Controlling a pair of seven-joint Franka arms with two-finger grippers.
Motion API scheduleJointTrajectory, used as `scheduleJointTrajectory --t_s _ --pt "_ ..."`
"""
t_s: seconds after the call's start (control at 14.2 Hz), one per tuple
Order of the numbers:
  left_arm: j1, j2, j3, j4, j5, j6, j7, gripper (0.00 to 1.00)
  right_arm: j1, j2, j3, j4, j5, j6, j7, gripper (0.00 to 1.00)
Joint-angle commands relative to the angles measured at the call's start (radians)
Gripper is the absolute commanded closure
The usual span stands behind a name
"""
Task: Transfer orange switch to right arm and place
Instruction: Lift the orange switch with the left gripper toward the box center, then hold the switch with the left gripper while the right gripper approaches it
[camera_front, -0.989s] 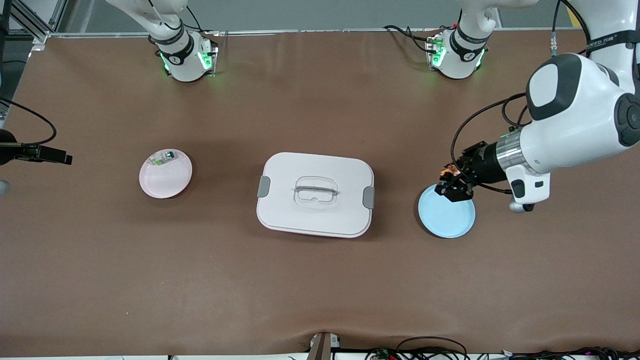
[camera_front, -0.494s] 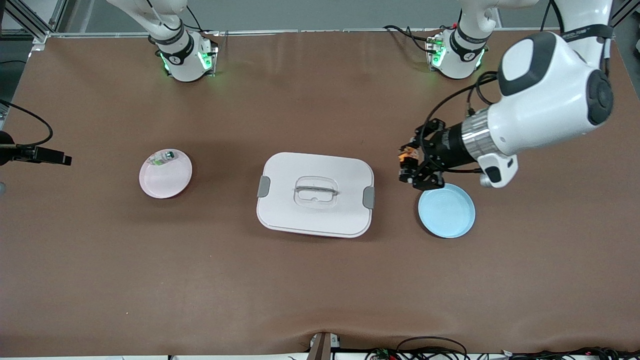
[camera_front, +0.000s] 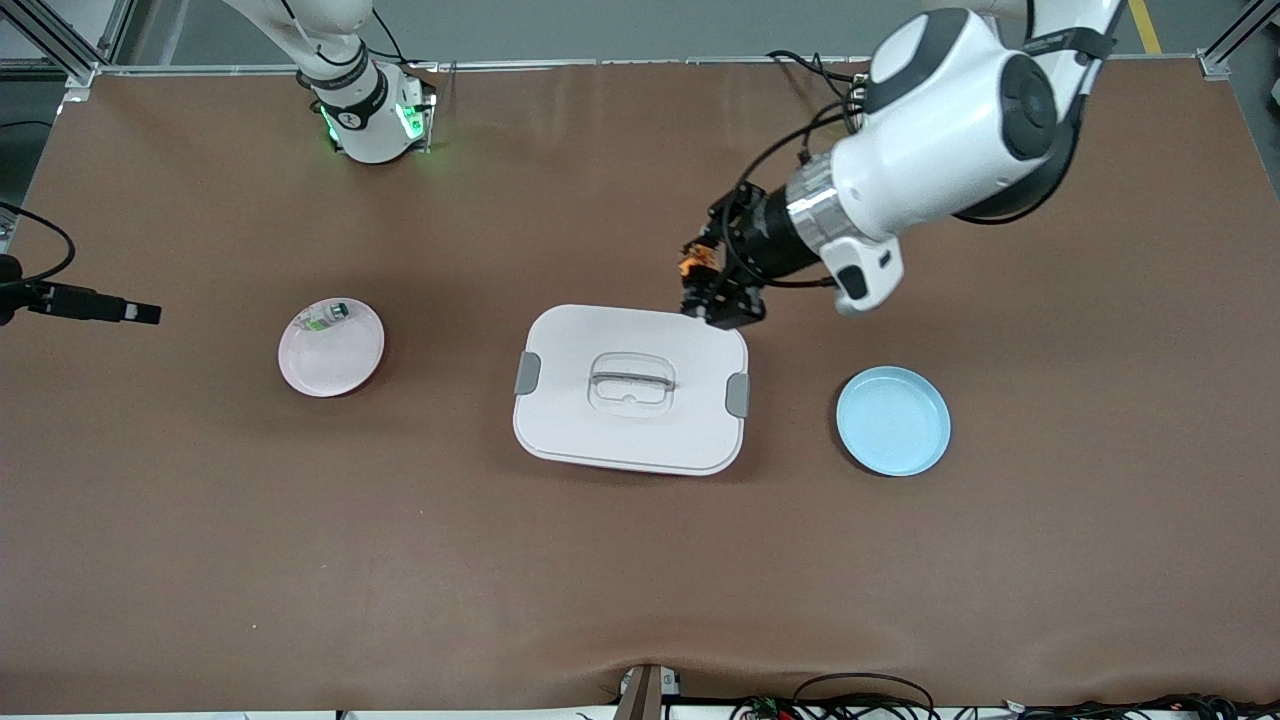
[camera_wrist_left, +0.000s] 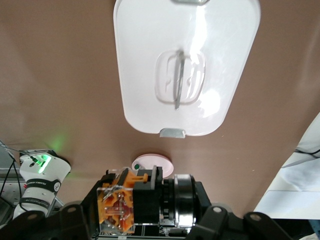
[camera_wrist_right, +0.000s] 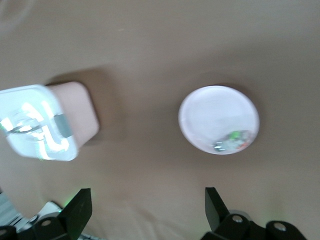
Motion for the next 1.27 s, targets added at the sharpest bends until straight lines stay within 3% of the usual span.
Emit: scheduleJointTrajectory --t_s 0.0,0.28,0.56,0.71,0.78,0.99,1.2 --pt "-0.056 0.008 -0.001 0.014 0.017 0.052 -0.049 0.72 0.072 -0.116 0.011 -0.11 0.082 0.055 0.018 0.0" --pt "-0.127 0.04 -0.001 0.012 0.076 0.141 -0.139 0.72 0.233 -0.174 0.012 -0.119 0.261 0.099 0.107 0.0" --pt "-0.191 0.062 0.0 0.012 0.132 0.224 -0.192 0.72 0.342 -0.243 0.019 -0.139 0.309 0.202 0.251 0.0" --pt "-0.201 0.057 0.0 0.015 0.132 0.233 -0.213 0.72 0.351 -0.344 0.021 -0.287 0.463 0.32 0.25 0.0" --pt "-0.201 0.053 -0.001 0.015 0.13 0.233 -0.219 0.72 0.38 -0.402 0.027 -0.373 0.491 0.392 0.248 0.0" --pt "-0.217 0.053 -0.003 0.04 0.13 0.233 -0.224 0.72 0.487 -0.466 0.034 -0.481 0.496 0.568 0.262 0.0" --pt "-0.225 0.051 -0.003 0.04 0.132 0.233 -0.236 0.72 0.639 -0.461 0.035 -0.535 0.554 0.786 0.262 0.0"
